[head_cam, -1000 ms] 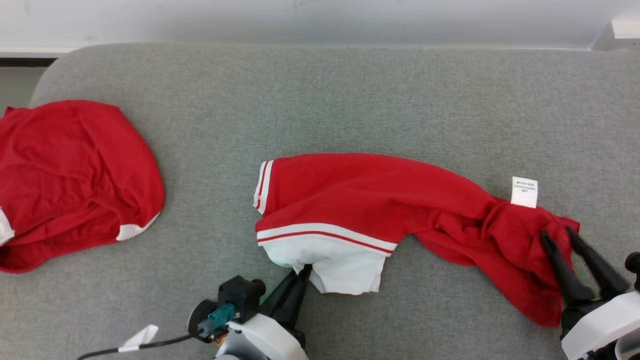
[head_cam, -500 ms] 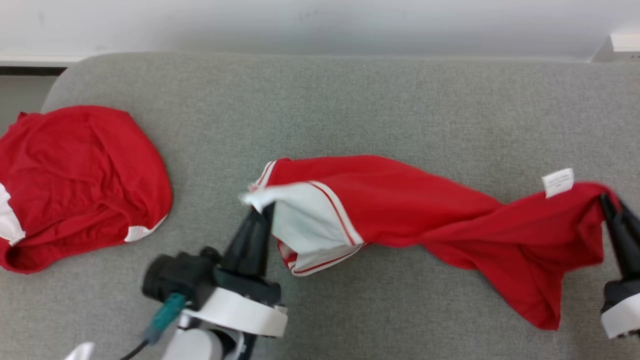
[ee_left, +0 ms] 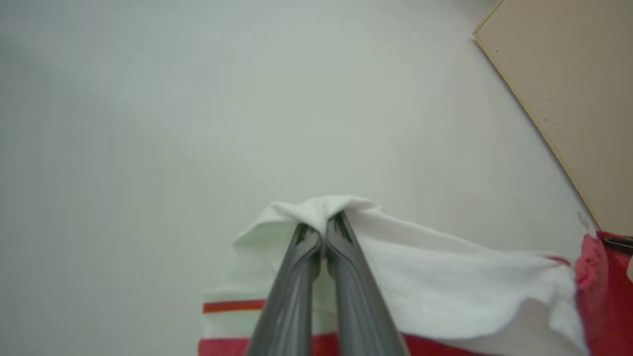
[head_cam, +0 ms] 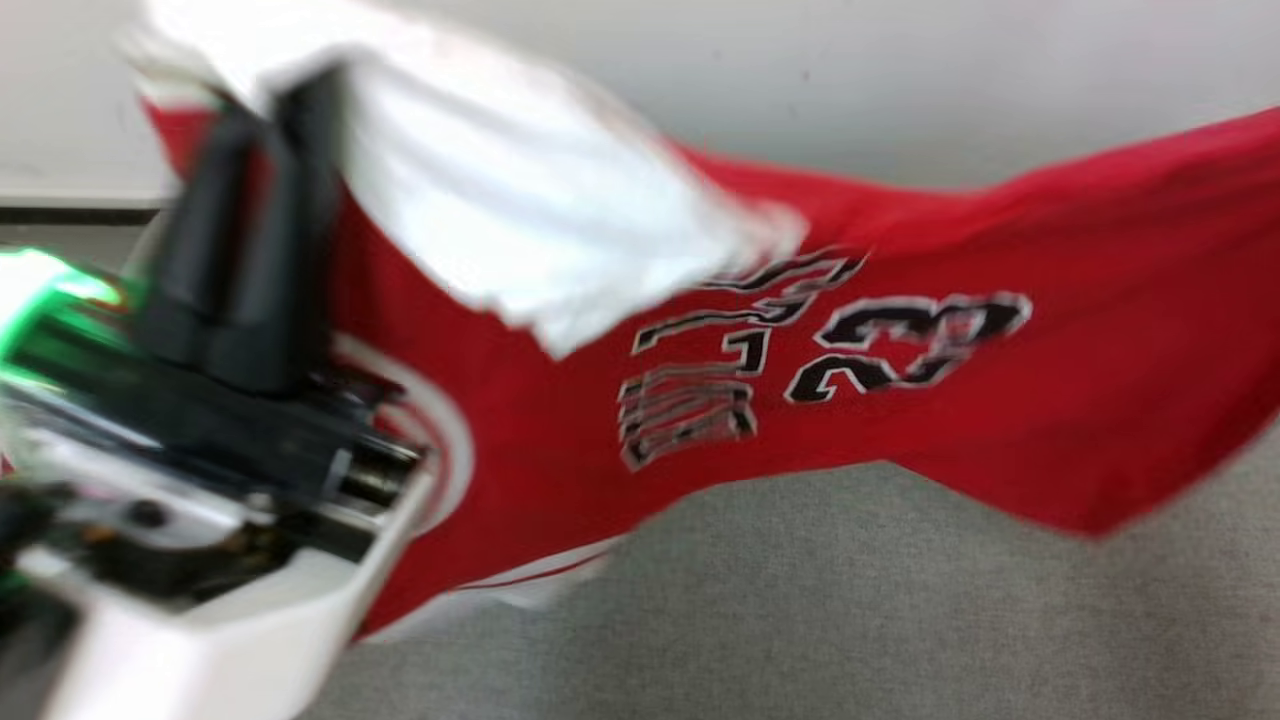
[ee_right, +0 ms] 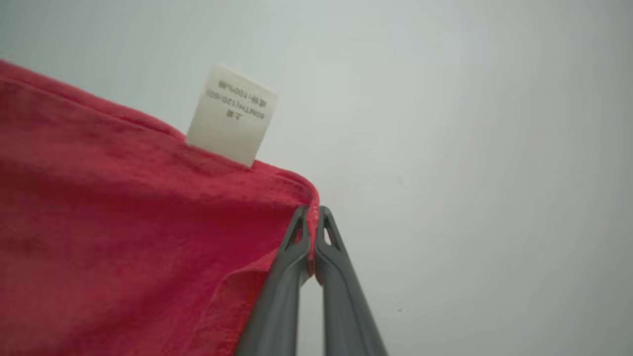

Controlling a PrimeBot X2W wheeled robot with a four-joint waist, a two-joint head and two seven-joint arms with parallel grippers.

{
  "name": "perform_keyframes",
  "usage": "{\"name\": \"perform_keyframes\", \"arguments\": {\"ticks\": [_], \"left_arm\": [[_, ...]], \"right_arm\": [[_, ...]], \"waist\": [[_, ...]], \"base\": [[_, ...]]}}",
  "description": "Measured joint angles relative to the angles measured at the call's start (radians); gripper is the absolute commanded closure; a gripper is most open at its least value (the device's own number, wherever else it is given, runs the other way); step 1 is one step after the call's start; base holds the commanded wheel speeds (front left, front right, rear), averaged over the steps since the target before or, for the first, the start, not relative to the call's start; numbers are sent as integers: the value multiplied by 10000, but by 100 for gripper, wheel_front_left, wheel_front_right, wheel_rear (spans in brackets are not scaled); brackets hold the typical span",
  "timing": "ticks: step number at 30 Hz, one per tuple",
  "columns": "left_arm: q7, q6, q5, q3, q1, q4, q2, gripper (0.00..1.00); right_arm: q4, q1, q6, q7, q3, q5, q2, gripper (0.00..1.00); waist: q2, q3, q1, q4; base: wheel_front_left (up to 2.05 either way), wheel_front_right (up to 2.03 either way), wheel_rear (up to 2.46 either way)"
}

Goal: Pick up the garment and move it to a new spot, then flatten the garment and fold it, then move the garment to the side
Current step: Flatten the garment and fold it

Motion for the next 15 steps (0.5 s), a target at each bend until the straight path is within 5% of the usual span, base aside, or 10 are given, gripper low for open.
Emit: {"name": "perform_keyframes", "arguments": {"ticks": [8,15], "left_arm": [[1429,-138,81,92,-1894,-644,132,100],[1436,-364,-920,6,-2949,2569,-416,100]], "right_arm": [[-280,-895,0,481,-518,313,-282,100],[1768,-1701,0,276,215,905,-282,100]], "waist": [[0,-255,0,-120],[0,92,0,-168]], "base": [[0,0,0],[0,0,0]]}}
